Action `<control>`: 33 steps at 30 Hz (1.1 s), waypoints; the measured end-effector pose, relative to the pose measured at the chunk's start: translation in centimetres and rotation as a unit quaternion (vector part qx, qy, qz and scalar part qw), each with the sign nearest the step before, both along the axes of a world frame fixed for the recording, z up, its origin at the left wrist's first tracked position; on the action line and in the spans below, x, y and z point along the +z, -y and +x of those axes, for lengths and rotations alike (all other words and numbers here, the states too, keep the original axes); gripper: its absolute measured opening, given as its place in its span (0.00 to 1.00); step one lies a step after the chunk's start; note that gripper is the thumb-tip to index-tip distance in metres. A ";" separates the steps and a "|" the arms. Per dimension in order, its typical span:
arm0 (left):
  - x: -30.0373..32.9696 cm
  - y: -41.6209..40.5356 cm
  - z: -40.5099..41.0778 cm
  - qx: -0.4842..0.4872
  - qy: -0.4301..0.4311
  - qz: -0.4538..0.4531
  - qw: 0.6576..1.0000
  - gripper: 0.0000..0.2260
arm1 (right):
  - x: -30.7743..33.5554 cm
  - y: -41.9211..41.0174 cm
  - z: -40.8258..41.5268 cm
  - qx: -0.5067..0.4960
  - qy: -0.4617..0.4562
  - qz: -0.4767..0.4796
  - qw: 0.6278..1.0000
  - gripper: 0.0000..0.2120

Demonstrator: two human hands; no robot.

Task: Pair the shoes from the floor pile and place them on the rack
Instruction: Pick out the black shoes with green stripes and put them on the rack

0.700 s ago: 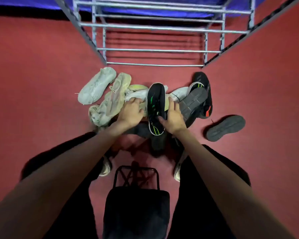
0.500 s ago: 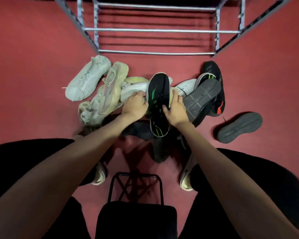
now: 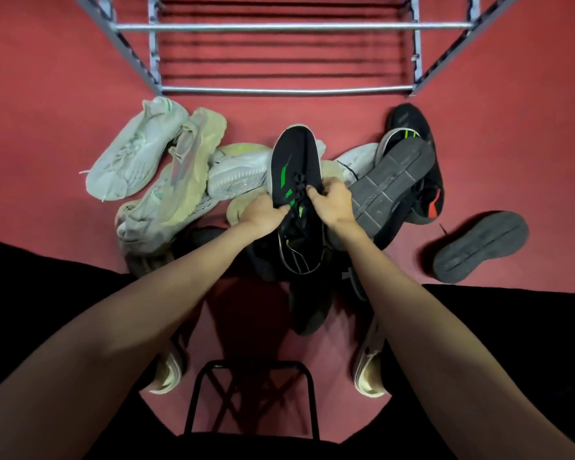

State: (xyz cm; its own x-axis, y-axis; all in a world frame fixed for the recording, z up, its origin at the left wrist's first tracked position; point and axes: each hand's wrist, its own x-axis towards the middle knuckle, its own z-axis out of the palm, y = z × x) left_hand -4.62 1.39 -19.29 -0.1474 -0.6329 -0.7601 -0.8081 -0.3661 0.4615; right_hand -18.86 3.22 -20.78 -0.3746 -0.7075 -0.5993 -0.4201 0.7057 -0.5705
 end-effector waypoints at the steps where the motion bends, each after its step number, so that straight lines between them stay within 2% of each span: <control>1: 0.0 0.0 0.0 -0.004 -0.003 -0.003 1.000 0.14 | 0.1 0.1 -0.1 -0.009 0.010 0.002 1.000 0.16; 6: 0.8 -0.8 0.7 0.041 -0.007 -0.059 0.997 0.18 | 0.3 -0.6 -0.1 -0.080 0.101 -0.022 0.991 0.06; 12: 2.7 -2.1 0.5 0.135 -0.136 -0.069 0.979 0.19 | 1.6 -2.0 -0.6 -0.189 0.234 -0.064 0.952 0.11; 15: 3.6 -2.6 -0.7 0.115 -0.147 -0.074 0.980 0.20 | 2.8 -2.5 -2.2 -0.195 0.261 -0.097 0.940 0.05; 18: 4.0 -2.6 -2.0 0.123 -0.171 -0.081 0.974 0.14 | 3.7 -3.2 -4.0 -0.192 0.249 -0.116 0.942 0.08; 20: 3.9 -2.7 -2.2 0.140 -0.184 -0.083 0.969 0.13 | 3.8 -3.6 -4.9 -0.209 0.209 -0.132 0.946 0.09; 22: 3.1 -2.6 -2.0 0.151 -0.177 -0.083 0.969 0.13 | 3.1 -3.9 -5.5 -0.248 0.077 -0.146 0.954 0.05; 24: 2.9 -2.5 -1.9 0.165 -0.182 -0.074 0.967 0.13 | 2.5 -4.2 -5.8 -0.270 -0.076 -0.093 0.956 0.18; 25: 2.9 -2.3 -1.7 0.175 -0.183 -0.069 0.965 0.13 | 2.3 -4.4 -5.8 -0.271 -0.118 -0.043 0.954 0.27; 27: 3.1 -1.9 -1.4 0.201 -0.179 -0.067 0.961 0.13 | 1.8 -4.7 -5.3 -0.255 -0.131 0.045 0.957 0.43; 29: 3.0 -1.7 -0.9 0.232 -0.175 -0.060 0.955 0.13 | 0.9 -4.7 -4.6 -0.234 -0.111 0.089 0.962 0.53; 33: 2.2 -1.1 0.3 0.277 -0.156 -0.069 0.946 0.12 | -0.9 -4.5 -4.0 -0.214 -0.113 0.113 0.964 0.64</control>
